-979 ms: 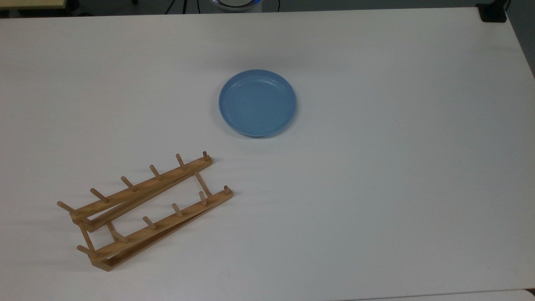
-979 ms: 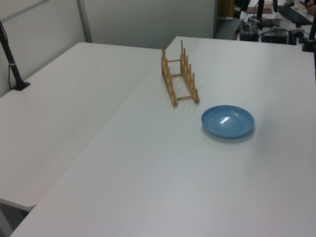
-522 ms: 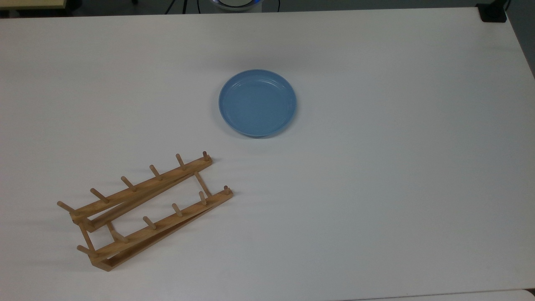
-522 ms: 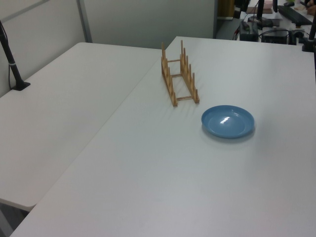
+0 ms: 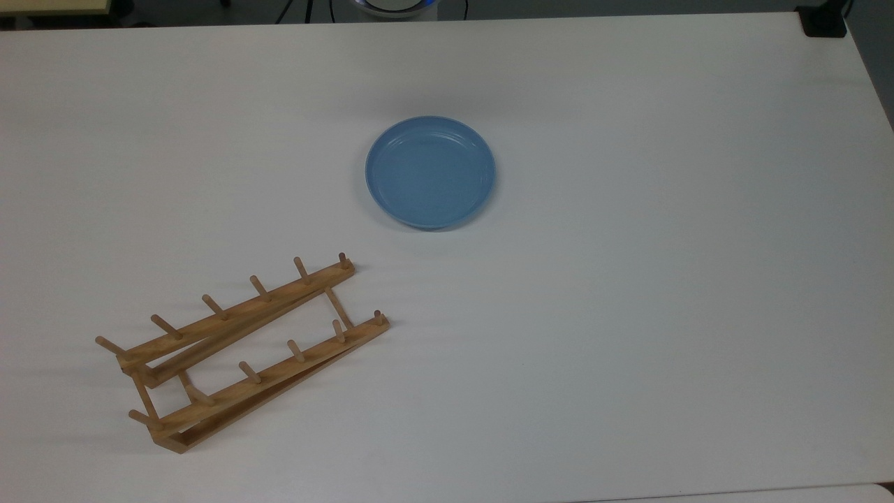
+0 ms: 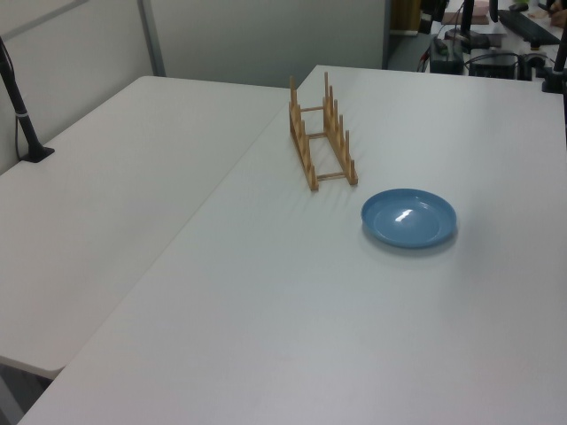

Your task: Place plate in plate rack

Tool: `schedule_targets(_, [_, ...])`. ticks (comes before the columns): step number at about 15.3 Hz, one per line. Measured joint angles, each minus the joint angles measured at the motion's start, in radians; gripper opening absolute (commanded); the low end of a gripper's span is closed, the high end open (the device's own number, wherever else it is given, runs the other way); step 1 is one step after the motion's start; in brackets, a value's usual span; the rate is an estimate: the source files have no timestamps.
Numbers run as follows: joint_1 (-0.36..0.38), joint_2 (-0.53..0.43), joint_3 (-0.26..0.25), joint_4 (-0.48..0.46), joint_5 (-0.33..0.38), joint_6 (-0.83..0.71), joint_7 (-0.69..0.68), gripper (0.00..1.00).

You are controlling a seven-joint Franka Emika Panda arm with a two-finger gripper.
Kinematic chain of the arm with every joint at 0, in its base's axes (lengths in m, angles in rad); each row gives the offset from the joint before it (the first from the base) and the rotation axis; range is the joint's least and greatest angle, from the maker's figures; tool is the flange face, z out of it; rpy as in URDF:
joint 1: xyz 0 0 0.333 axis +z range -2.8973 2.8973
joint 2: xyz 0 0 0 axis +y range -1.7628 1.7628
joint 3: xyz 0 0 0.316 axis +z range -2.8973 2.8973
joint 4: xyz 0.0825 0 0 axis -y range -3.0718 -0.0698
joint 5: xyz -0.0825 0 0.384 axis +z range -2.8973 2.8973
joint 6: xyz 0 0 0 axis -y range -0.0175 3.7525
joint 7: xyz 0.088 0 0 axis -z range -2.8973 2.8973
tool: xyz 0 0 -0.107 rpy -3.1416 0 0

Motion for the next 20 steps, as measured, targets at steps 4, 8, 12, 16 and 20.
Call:
schedule_targets(4, [0.0,0.001,-0.001,-0.022,-0.005,-0.008,-0.222,1.0])
schedule_targets(8, [0.001,0.001,-0.001,-0.034,-0.077,-0.113,-0.335,1.0])
schedule_targets(12, [0.007,0.042,0.032,-0.105,-0.216,-0.136,-0.382,1.0])
schedule_targets(16, [0.01,0.109,0.06,-0.162,-0.219,-0.031,-0.34,1.0])
schedule_targets(20, [0.01,0.116,0.06,-0.296,-0.142,0.235,-0.158,1.0])
